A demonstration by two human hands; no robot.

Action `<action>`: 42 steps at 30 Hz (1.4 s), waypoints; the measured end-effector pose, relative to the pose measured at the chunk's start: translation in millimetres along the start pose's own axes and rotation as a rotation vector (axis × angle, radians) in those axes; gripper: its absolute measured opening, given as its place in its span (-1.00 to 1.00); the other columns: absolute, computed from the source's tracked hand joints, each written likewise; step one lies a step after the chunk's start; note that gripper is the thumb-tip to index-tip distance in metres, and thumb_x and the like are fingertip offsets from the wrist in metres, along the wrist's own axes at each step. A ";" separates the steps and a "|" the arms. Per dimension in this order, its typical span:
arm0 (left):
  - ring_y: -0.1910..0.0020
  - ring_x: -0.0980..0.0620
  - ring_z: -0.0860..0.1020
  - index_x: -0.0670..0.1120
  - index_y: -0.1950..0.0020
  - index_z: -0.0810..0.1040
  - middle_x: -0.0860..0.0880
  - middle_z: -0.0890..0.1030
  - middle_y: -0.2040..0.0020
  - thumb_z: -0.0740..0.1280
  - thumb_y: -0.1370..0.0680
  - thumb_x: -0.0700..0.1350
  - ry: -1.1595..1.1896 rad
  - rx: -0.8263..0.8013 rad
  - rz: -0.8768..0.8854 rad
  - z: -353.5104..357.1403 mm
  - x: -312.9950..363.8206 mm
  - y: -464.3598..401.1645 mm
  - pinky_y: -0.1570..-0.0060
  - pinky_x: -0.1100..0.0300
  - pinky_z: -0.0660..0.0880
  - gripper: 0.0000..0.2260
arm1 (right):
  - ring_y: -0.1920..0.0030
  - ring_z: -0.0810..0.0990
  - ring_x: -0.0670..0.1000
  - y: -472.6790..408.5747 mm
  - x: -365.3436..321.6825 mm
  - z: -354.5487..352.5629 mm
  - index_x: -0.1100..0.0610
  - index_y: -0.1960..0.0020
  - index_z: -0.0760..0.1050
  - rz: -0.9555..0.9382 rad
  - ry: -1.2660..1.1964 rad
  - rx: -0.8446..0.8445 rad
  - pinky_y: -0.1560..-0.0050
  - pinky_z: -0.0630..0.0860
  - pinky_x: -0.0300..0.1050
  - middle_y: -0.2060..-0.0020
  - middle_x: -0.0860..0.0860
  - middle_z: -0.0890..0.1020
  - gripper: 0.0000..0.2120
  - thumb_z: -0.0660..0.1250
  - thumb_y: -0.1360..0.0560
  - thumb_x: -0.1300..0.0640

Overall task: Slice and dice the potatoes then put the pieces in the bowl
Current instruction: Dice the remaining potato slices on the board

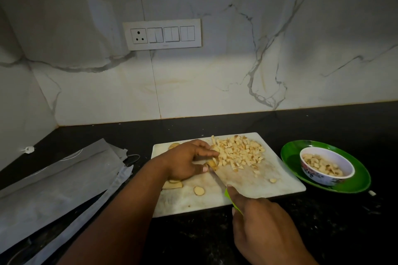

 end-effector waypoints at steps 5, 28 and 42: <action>-0.48 0.18 0.29 0.31 -0.46 0.50 0.19 0.31 -0.52 0.42 -0.63 -0.03 -0.063 -0.059 0.054 2.9 5.0 -5.2 -0.51 0.16 0.25 -0.57 | -0.14 0.59 -0.04 -1.2 1.6 0.0 -0.31 -0.55 0.11 0.023 -0.022 0.011 -0.13 0.55 -0.12 -0.15 -0.13 0.63 -0.45 0.12 -0.58 -0.15; -0.05 0.19 0.68 0.05 -0.10 0.77 0.19 0.75 -0.01 0.58 -0.50 -0.08 0.235 0.113 0.016 -10.6 -7.9 -2.1 -0.30 0.00 0.57 -0.81 | -0.23 0.56 -0.16 -2.4 32.9 -20.6 -0.28 -0.16 0.63 0.073 -0.281 0.239 -0.19 0.36 -0.43 -0.11 -0.29 0.64 -0.67 0.41 -0.49 0.09; 0.11 0.19 0.66 0.06 -0.13 0.76 0.16 0.73 0.10 0.65 -0.40 0.04 0.132 0.146 -0.085 -13.1 -4.3 10.4 -0.07 0.21 0.64 -0.68 | -0.07 0.63 -0.12 11.7 -6.8 -26.7 -0.34 -0.39 0.38 0.082 0.062 0.171 -0.01 0.53 -0.21 -0.06 -0.16 0.66 -0.57 0.17 -0.53 -0.11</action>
Point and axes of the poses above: each hand's wrist, its own y-axis away from the middle knuckle, its own z-axis out of the palm, x = y × z, the point moved 10 cm from there along -y, towards the middle knuckle
